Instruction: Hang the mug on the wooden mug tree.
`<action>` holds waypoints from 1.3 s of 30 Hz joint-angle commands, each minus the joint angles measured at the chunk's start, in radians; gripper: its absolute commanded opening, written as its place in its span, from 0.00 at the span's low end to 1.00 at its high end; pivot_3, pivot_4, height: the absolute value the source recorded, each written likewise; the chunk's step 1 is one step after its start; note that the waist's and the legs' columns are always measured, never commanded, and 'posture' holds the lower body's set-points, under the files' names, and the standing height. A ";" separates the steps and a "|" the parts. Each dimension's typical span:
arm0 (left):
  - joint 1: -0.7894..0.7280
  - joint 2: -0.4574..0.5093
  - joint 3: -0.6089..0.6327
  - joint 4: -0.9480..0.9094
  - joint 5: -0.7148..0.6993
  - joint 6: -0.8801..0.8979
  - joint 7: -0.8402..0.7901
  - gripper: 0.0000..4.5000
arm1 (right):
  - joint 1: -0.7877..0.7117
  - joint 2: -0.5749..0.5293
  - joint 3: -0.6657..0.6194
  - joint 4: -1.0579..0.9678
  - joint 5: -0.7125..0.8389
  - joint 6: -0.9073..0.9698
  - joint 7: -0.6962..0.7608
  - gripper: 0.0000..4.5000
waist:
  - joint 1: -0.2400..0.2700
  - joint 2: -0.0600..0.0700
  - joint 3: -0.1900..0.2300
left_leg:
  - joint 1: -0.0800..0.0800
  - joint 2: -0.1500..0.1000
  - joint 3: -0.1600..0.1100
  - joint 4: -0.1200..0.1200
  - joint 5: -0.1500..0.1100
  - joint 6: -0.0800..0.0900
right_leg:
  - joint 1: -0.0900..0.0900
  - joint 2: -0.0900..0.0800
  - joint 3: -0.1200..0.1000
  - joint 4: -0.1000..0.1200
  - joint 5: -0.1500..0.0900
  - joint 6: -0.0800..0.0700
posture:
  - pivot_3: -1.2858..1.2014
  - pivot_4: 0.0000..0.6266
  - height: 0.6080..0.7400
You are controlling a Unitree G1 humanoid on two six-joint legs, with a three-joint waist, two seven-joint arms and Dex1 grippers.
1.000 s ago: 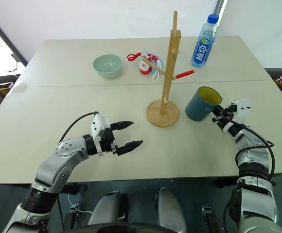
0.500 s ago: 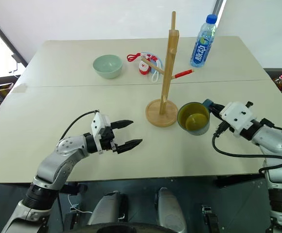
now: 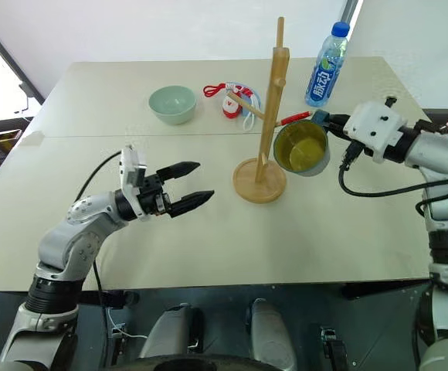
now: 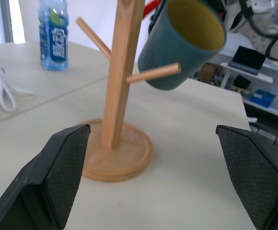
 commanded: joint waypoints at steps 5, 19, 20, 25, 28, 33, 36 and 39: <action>0.013 0.009 0.026 -0.098 -0.037 0.021 0.040 1.00 | -0.137 -0.005 0.040 0.122 -0.003 -0.104 0.068 0.01 | -0.001 0.000 0.000 | 0.000 0.000 0.000 0.000 0.000 0.000 | 0.000 -0.001 0.000 -0.001 0.000 0.000 | 0.52 0.24 1.00; -0.057 0.026 0.025 -0.131 -0.102 0.058 0.039 1.00 | -0.276 0.023 0.124 0.217 -0.045 -0.114 0.117 0.01 | -0.002 0.000 0.000 | 0.000 0.000 0.000 0.000 0.000 0.000 | 0.000 -0.001 0.000 0.000 0.000 0.000 | 0.52 0.24 1.00; -0.058 0.026 0.023 -0.133 -0.104 0.060 0.040 1.00 | -0.279 0.024 0.130 0.222 -0.049 -0.119 0.122 0.01 | -0.002 0.000 0.000 | 0.000 0.000 0.000 0.000 0.000 0.000 | 0.000 -0.001 0.000 0.000 0.000 0.000 | 0.52 0.24 1.00; -0.063 0.024 0.019 -0.140 -0.105 0.066 0.043 1.00 | -0.287 0.028 0.147 0.237 -0.059 -0.122 0.144 0.01 | -0.002 0.000 0.000 | 0.000 0.000 0.000 0.000 0.000 0.000 | 0.000 -0.001 0.000 0.000 0.000 0.000 | 0.52 0.24 1.00; -0.061 0.025 0.017 -0.143 -0.105 0.067 0.042 1.00 | -0.289 0.028 0.149 0.239 -0.058 -0.117 0.154 0.01 | -0.002 0.000 0.000 | 0.000 0.000 0.000 0.000 0.000 0.000 | 0.000 -0.001 0.000 0.000 0.000 0.000 | 0.52 0.24 1.00; -0.061 0.024 0.010 -0.144 -0.100 0.066 0.042 1.00 | -0.295 0.030 0.146 0.239 -0.053 -0.102 0.169 0.07 | -0.002 0.000 0.000 | 0.000 0.000 0.000 0.000 0.000 0.000 | 0.000 -0.001 0.000 0.000 0.000 0.000 | 0.52 0.24 1.00; -0.064 0.023 0.007 -0.144 -0.099 0.065 0.043 1.00 | -0.301 0.027 0.140 0.239 -0.068 -0.120 0.148 0.31 | -0.002 0.000 0.000 | 0.000 0.000 0.000 0.000 0.000 0.000 | 0.000 -0.001 0.000 0.000 0.000 0.000 | 0.52 0.24 1.00; -0.063 0.024 0.006 -0.144 -0.101 0.064 0.044 1.00 | -0.306 0.015 0.135 0.235 -0.083 -0.141 0.129 0.65 | -0.002 0.000 0.000 | 0.000 0.000 0.000 0.000 0.000 0.000 | 0.000 -0.001 0.000 0.000 0.000 0.000 | 0.52 0.24 1.00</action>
